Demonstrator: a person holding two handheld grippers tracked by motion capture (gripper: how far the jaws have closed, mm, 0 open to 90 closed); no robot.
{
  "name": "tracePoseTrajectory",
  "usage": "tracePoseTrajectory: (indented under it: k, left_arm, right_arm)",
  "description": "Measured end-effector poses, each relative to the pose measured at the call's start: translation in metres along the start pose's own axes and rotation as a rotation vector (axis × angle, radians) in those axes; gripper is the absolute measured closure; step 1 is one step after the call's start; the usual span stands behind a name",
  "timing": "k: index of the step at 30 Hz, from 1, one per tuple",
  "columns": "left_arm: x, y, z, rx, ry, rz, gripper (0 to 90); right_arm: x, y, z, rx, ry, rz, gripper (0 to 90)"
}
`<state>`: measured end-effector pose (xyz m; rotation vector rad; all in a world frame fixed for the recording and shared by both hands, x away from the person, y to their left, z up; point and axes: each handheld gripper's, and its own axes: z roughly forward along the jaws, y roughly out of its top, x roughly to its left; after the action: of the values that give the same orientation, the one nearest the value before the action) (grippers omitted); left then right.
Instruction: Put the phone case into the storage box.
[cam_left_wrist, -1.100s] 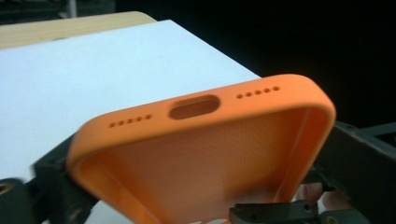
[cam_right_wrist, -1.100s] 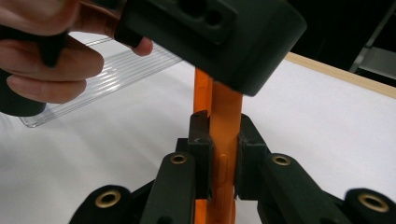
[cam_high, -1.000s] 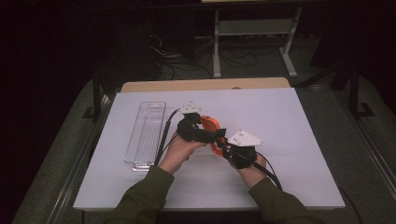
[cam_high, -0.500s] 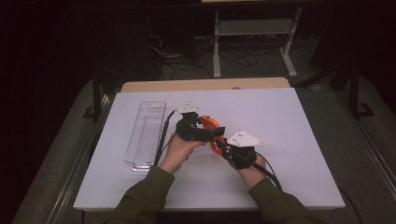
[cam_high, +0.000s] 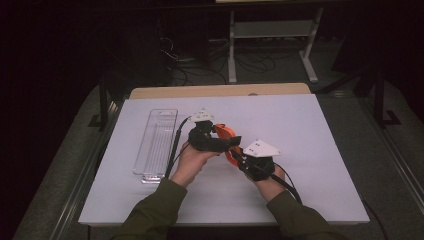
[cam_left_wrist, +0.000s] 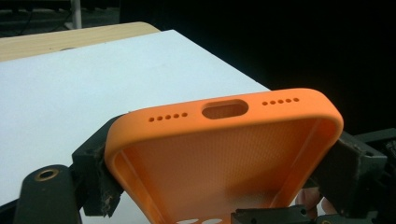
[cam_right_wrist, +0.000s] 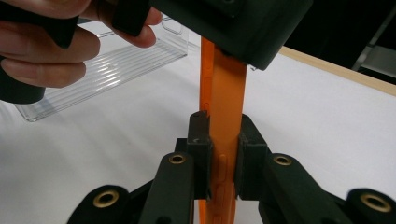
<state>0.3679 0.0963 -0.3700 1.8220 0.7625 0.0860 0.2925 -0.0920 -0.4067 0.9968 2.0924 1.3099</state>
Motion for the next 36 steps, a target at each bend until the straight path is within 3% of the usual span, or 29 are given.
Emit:
tracePoseTrajectory:
  k: [9, 12, 16, 19, 20, 27, 29, 36]
  left_arm:
    - [0.000, 0.000, 0.000, 0.003, 0.008, 0.008, 15.7]
    - [0.001, 0.000, -0.001, 0.001, 0.010, 0.011, 15.7]
    - [0.001, 0.000, -0.001, -0.003, 0.015, 0.008, 15.6]
    - [0.001, 0.001, -0.002, 0.004, 0.019, 0.014, 15.6]
    - [0.001, 0.001, -0.003, 0.005, 0.020, 0.013, 15.6]
    - [0.003, 0.002, -0.005, -0.003, 0.022, 0.026, 15.6]
    - [0.003, 0.002, -0.005, 0.000, 0.024, 0.025, 15.6]
    - [0.003, 0.004, -0.007, -0.009, 0.024, 0.022, 15.6]
  right_arm:
    - [-0.005, 0.002, 0.000, 0.006, 0.016, -0.008, 59.1]
    - [-0.006, 0.002, 0.000, 0.015, 0.029, 0.013, 49.5]
    - [-0.008, 0.003, 0.001, 0.022, 0.038, 0.001, 36.8]
    - [-0.011, 0.003, 0.004, 0.053, 0.050, -0.008, 29.1]
    - [-0.011, 0.002, 0.004, 0.073, 0.054, 0.010, 26.7]
    - [-0.020, 0.005, 0.007, 0.115, 0.103, 0.000, 10.1]
    - [-0.021, 0.006, 0.007, 0.131, 0.118, -0.005, 0.0]
    - [-0.025, 0.006, 0.008, 0.156, 0.142, -0.024, 0.0]
